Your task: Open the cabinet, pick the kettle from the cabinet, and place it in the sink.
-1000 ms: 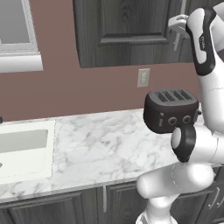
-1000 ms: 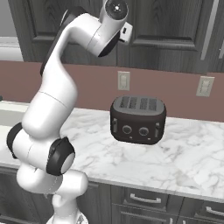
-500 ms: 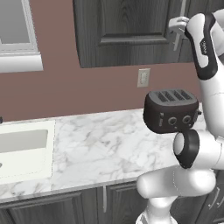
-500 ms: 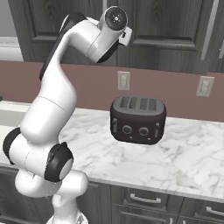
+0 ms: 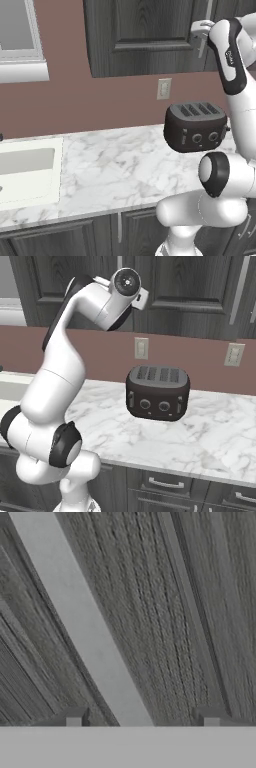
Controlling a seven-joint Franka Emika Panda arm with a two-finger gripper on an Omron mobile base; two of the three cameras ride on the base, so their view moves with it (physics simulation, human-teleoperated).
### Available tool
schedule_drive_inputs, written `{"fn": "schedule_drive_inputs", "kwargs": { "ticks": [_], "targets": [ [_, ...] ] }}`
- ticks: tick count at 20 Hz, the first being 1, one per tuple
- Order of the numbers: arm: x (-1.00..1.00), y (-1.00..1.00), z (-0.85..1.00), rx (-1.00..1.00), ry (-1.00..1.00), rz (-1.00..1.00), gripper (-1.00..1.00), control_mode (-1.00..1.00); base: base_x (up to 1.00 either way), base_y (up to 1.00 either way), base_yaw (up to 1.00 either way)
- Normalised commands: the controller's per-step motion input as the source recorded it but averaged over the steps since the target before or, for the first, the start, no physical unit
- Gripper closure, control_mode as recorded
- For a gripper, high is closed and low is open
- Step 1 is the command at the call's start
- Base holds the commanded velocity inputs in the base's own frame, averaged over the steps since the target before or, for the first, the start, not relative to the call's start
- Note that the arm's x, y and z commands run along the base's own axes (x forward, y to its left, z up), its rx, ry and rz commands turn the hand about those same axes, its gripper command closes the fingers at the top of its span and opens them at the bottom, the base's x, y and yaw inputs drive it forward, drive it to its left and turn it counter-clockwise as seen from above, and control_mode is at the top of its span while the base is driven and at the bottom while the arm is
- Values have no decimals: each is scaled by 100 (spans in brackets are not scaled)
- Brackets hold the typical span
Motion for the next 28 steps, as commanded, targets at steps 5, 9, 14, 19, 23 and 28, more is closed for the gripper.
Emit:
{"fn": "schedule_drive_inputs", "kwargs": {
  "ticks": [5, 9, 14, 19, 23, 28],
  "targets": [
    [27, 41, 11, 0, 0, 4, 100, -100, 0, 0, 0],
    [17, 46, 14, 0, 3, 7, 100, -100, 0, 0, 0],
    [6, 46, 13, 0, 3, 10, 100, -100, 0, 0, 0],
    [-12, 40, 2, 0, 5, 17, 100, -100, 0, 0, 0],
    [-25, 46, 0, 0, 1, 17, 100, -100, 0, 0, 0],
    [-24, 55, 0, 0, 1, 10, 100, -100, 0, 0, 0]
  ]
}}
